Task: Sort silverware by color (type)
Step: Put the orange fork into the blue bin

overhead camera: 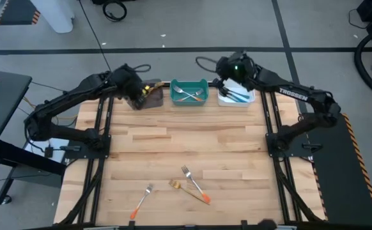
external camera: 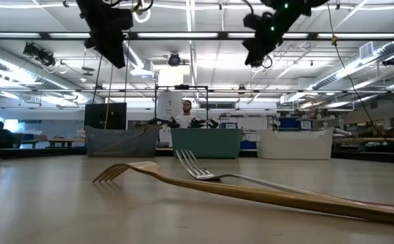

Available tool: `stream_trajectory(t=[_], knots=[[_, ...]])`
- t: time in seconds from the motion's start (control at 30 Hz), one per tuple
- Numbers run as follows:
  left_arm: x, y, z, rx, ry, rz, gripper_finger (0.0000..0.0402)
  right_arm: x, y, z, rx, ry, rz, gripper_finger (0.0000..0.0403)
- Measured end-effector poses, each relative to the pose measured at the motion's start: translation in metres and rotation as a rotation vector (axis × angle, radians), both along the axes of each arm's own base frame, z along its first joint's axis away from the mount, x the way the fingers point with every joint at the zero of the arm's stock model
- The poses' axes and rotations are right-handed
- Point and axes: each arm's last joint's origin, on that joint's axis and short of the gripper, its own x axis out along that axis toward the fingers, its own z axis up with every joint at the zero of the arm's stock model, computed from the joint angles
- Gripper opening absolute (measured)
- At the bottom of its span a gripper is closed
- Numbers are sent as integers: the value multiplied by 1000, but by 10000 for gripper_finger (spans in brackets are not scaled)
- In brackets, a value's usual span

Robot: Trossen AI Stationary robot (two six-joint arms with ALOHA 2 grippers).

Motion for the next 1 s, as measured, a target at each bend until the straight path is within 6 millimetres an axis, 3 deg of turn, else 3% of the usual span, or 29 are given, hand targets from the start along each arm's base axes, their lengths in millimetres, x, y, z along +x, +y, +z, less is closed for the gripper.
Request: stream_trajectory(t=[0.17,0.47,0.7,1.0], knots=[[-1,-20,-8,-124,69,7,105,10,40,4,24,-41,-9,85],[-1,-63,-15,-250,178,-5,105,21,101,-10,214,-79,11,85],[6,-95,-15,-273,160,-70,105,15,126,-21,331,-41,-20,85],[4,-120,-16,-297,181,-108,105,7,152,-31,515,-52,-82,85]])
